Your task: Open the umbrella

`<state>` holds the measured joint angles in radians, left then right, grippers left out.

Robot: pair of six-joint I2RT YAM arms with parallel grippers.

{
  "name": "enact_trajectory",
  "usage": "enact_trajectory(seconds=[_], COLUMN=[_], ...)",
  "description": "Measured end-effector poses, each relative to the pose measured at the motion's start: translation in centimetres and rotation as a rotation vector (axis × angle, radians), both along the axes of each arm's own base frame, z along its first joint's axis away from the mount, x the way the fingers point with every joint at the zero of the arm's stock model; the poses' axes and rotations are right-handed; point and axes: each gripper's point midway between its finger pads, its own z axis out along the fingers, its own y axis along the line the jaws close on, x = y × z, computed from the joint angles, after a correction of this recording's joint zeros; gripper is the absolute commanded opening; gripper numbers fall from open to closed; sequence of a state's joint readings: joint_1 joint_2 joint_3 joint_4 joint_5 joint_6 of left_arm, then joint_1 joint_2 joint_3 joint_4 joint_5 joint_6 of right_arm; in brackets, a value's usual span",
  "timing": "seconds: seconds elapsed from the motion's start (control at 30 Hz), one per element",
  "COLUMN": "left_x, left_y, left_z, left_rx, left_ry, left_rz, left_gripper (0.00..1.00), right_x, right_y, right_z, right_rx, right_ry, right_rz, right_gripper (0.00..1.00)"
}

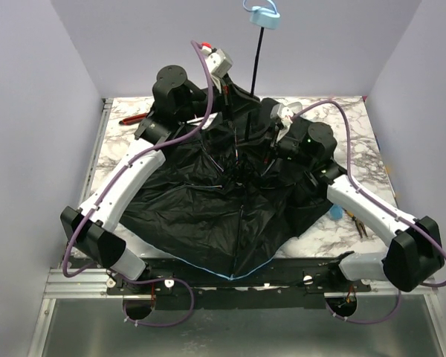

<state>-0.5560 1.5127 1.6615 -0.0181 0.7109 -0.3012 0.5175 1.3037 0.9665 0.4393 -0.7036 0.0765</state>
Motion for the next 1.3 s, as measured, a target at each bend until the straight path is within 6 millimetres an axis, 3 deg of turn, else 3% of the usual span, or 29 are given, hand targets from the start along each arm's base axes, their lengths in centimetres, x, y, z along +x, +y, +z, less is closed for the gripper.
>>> enact_trajectory(seconds=[0.07,0.1,0.2,0.3,0.5,0.7,1.03,1.3], left_x=[0.5,0.5,0.5,0.6,0.9,1.3,1.9,2.6], left_y=[0.3,0.5,0.9,1.0,1.3,1.6,2.1,2.2], left_z=[0.7,1.3,1.9,1.9,2.0,2.3,1.3,-0.6], left_rx=[-0.011,-0.019,-0.02,-0.018,-0.011,-0.009,0.027,0.062], left_ry=[-0.003,-0.011,-0.016,-0.019,-0.025,-0.017,-0.033,-0.034], left_rz=[0.011,0.014,0.018,0.019,0.024,0.027,0.041,0.05], left_gripper=[0.0,0.0,0.0,0.0,0.0,0.0,0.0,0.0], right_x=[0.1,0.2,0.7,0.7,1.0,1.5,3.3,4.3], right_y=[0.2,0.3,0.6,0.7,0.8,1.2,2.3,2.6], right_z=[-0.9,-1.7,-2.5,-2.6,-2.9,-3.7,-6.1,-8.2], right_rx=[-0.016,-0.03,-0.035,-0.034,-0.042,-0.074,-0.129,-0.185], right_ry=[0.0,0.011,0.009,0.004,-0.013,-0.077,-0.123,-0.154], right_rz=[0.008,0.014,0.016,0.022,0.024,0.031,0.06,0.065], right_gripper=[0.32,0.32,0.15,0.11,0.22,0.25,0.25,0.25])
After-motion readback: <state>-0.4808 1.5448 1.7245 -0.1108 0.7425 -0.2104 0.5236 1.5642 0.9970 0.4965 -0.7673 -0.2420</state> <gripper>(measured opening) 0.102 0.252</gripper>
